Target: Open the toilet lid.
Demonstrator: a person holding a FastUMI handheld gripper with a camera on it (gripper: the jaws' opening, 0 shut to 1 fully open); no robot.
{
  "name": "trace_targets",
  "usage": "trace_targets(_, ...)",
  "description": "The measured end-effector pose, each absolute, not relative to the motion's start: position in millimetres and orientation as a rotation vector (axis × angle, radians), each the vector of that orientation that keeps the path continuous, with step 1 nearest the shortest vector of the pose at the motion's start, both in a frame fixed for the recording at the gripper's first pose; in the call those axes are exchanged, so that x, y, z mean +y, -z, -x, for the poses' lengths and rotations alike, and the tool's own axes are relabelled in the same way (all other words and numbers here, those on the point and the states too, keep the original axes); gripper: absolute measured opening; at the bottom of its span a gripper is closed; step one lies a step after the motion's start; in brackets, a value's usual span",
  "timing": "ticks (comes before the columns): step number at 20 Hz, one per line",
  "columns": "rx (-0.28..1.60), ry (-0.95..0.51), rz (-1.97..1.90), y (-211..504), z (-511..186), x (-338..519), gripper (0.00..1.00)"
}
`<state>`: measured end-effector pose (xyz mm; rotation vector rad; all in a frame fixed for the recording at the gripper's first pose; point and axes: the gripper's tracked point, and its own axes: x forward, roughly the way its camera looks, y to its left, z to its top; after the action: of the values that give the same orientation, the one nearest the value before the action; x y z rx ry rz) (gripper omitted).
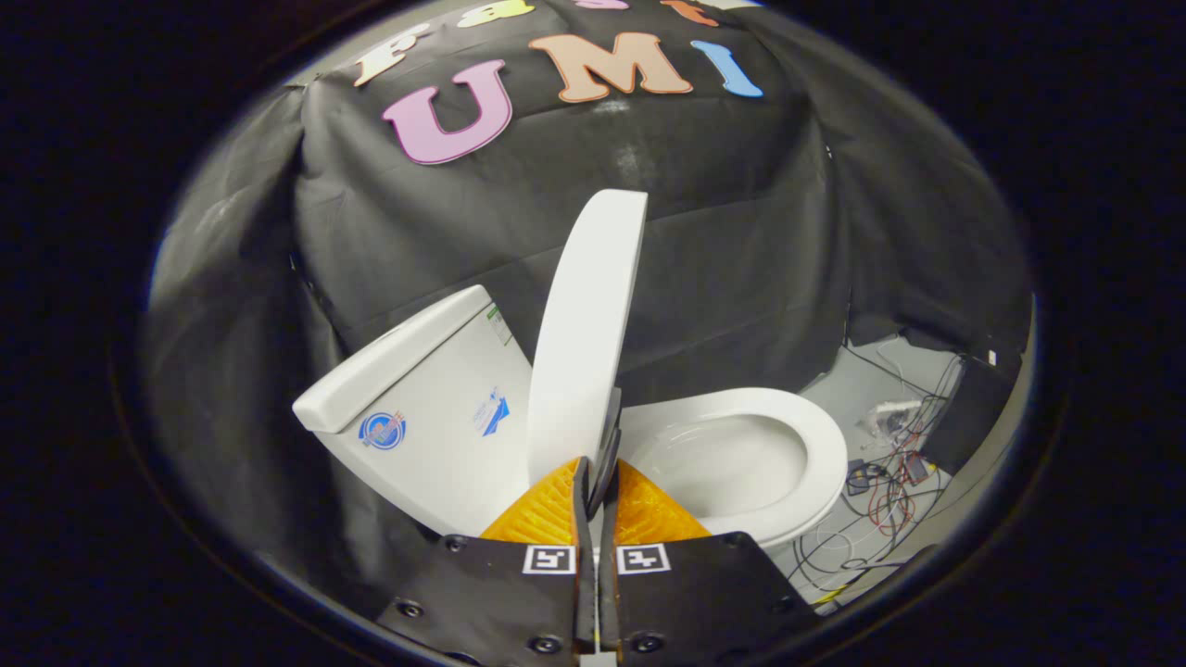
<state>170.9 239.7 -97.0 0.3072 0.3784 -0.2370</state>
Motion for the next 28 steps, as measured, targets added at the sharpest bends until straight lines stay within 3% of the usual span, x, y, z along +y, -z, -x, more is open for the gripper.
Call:
trace_targets(15,0.409,0.227,-0.073,87,-192,285,0.02)
trace_targets(18,0.486,0.211,0.003,112,-195,301,0.02)
trace_targets(28,0.406,0.178,-0.010,94,-215,337,0.02)
